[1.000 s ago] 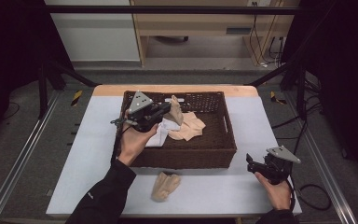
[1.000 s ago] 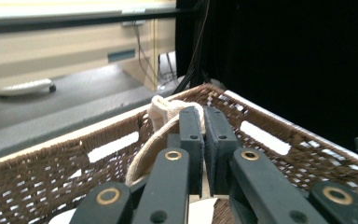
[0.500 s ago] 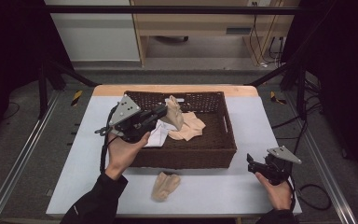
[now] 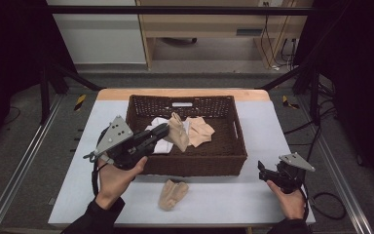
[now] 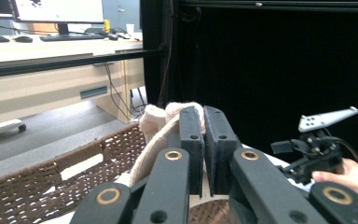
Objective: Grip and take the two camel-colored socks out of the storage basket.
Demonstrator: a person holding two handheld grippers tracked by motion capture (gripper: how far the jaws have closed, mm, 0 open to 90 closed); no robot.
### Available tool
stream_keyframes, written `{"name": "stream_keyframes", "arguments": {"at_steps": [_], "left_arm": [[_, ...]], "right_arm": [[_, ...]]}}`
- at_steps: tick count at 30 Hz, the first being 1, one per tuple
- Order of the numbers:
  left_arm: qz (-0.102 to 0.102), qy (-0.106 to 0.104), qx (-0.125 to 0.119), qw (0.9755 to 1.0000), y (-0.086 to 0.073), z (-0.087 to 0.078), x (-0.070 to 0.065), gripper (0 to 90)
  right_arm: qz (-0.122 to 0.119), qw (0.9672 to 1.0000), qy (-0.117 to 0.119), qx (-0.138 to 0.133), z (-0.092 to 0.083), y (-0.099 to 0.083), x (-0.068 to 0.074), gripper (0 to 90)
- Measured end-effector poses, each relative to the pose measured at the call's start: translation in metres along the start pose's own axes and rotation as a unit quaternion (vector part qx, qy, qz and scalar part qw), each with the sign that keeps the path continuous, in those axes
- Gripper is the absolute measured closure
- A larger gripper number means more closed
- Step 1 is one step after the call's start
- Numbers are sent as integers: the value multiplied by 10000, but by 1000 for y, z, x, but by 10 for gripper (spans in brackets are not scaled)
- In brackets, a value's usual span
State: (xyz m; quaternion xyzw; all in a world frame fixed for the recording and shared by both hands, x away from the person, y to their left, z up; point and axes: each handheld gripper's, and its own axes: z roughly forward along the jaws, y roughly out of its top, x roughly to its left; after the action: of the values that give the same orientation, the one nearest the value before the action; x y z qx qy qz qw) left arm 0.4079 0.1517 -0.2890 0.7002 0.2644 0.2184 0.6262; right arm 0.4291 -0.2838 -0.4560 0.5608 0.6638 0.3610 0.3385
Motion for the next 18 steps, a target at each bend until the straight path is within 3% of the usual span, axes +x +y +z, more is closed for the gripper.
{"name": "stream_keyframes", "arguments": {"at_steps": [10, 18], "left_arm": [[16, -200, 101, 9997, -18, -12, -13, 863], [4, -405, 372, 9985, -42, -18, -24, 862]], "right_arm": [[-18, 10000, -6, 3, 0, 0, 0, 65], [-21, 10000, -7, 5, 0, -1, 1, 66]]}}
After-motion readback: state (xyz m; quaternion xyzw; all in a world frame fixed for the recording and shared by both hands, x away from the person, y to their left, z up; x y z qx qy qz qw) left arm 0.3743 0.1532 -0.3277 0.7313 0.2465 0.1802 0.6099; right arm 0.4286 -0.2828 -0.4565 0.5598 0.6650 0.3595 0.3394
